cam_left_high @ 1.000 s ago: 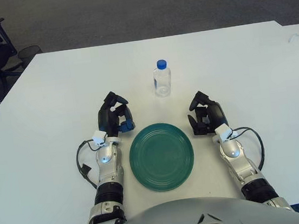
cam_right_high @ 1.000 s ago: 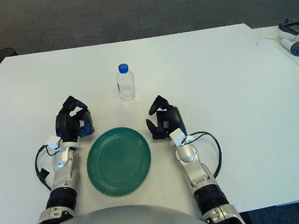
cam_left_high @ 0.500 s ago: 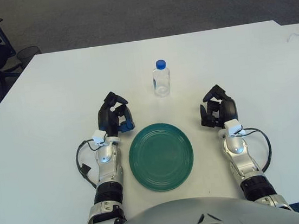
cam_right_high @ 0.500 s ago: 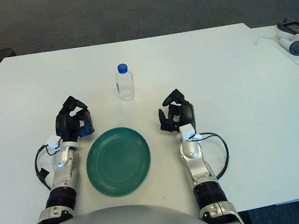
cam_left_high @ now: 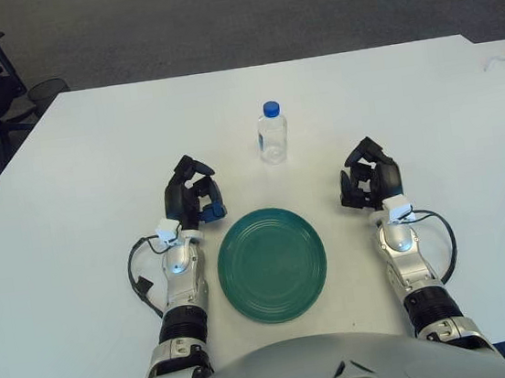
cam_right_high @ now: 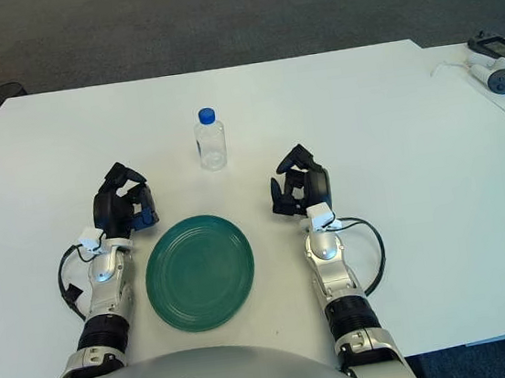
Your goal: Put the bottle into the plate.
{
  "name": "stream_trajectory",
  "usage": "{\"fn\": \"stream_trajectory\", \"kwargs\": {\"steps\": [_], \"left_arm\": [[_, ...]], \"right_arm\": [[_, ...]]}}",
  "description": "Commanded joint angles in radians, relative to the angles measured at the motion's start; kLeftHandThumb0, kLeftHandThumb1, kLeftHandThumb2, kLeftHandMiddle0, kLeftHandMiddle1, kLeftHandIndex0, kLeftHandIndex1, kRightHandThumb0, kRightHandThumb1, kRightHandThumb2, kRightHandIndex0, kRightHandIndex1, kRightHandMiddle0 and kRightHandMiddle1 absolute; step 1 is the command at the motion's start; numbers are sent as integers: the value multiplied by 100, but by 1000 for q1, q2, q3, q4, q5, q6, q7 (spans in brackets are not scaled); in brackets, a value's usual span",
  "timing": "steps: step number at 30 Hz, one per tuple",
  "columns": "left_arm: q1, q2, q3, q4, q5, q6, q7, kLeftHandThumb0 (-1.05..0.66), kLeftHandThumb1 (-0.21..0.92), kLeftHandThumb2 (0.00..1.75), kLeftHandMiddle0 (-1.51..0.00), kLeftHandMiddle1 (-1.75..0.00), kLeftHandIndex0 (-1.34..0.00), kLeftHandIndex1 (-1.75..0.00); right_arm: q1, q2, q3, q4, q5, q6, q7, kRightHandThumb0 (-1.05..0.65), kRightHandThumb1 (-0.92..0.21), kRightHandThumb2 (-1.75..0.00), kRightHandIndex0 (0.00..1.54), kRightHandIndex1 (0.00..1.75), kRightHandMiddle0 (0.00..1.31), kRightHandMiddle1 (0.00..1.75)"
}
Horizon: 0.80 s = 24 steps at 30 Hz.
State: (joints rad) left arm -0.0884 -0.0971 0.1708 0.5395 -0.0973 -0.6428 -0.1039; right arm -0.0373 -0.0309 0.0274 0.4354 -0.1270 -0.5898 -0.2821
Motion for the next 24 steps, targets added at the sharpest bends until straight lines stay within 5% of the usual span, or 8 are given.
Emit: {"fn": "stream_trajectory", "kwargs": {"steps": [1,16,24], "left_arm": [[90,-14,3,105,-11,1,7,-56,11,157,-125,-175,-78,-175],[82,-6,1,110,-11,1,3,-56,11,157,-126,-175,-78,-175],[44,36,-3,98,21,65,31,-56,13,155,-127,-175,-77,-175]], "right_arm": [[79,14,4,120,-24,-13,-7,-51,-21,-145,120,175,70,175],[69,13,12,131,-25,-20,15,-52,-20,-146,124,175,70,175],[54,26,16,179,-16,-40,36,-52,-20,-146,124,175,70,175]]}}
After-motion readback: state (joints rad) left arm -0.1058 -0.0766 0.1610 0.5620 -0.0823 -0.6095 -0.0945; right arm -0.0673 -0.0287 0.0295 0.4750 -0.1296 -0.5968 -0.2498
